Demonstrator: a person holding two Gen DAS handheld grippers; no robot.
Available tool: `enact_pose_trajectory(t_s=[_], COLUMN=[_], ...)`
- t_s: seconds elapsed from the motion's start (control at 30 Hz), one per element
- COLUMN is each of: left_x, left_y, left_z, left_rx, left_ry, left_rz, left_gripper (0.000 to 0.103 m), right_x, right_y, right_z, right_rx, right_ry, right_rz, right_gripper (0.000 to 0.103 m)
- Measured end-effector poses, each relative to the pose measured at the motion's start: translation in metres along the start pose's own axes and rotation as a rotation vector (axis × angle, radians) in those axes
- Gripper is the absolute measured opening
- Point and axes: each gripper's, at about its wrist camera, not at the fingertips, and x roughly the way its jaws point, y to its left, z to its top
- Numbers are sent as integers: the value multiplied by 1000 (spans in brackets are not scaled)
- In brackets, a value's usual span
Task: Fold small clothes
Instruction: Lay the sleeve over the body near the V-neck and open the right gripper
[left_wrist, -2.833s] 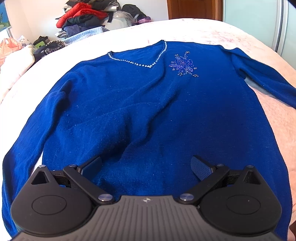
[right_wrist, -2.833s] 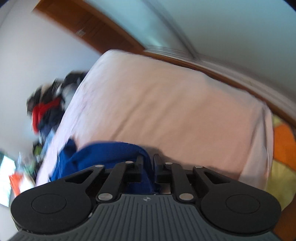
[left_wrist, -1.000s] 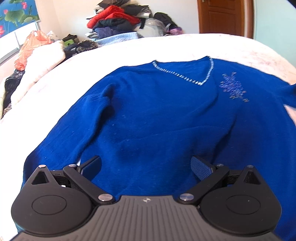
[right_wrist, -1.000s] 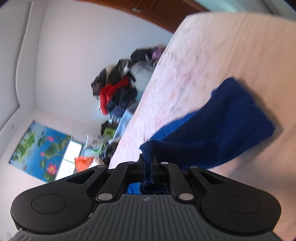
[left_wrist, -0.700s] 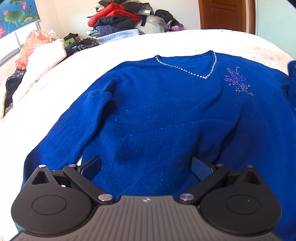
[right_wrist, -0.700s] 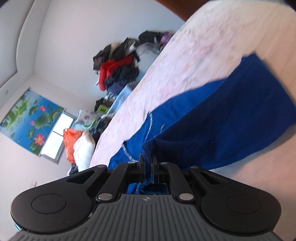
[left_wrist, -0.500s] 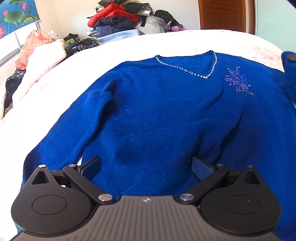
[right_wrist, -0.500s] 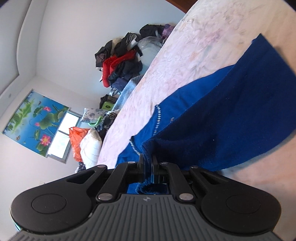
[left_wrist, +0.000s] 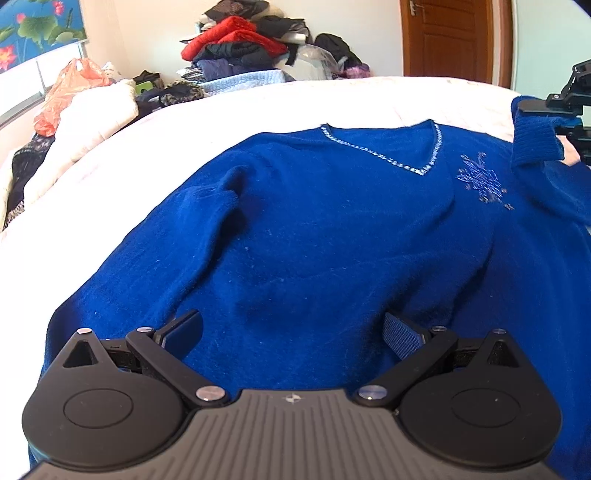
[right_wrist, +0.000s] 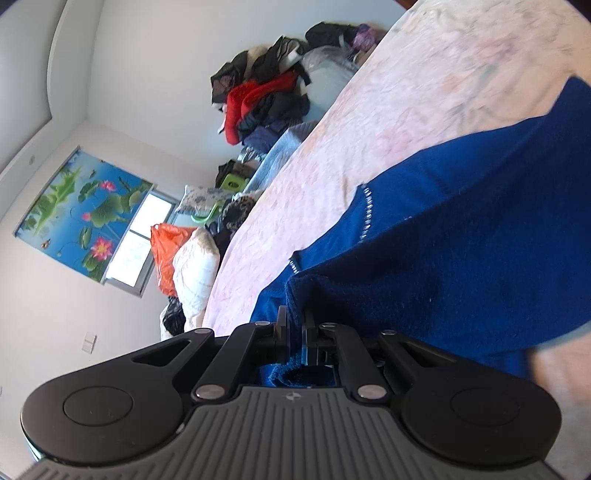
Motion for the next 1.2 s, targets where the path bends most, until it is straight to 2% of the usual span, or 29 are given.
enact_pose_trajectory(t_s=[0.2, 1.2], left_x=[10, 8], left_y=[9, 15], left_z=[-7, -22], left_rx=[-56, -74], left_ry=[31, -14], left_rz=[-25, -54], left_gripper=[103, 103], right_x=[14, 96], right_y=[8, 49], right_z=[-6, -12], right_rx=[10, -18], right_ry=[16, 138], right_rz=[19, 31], right_gripper=[10, 10])
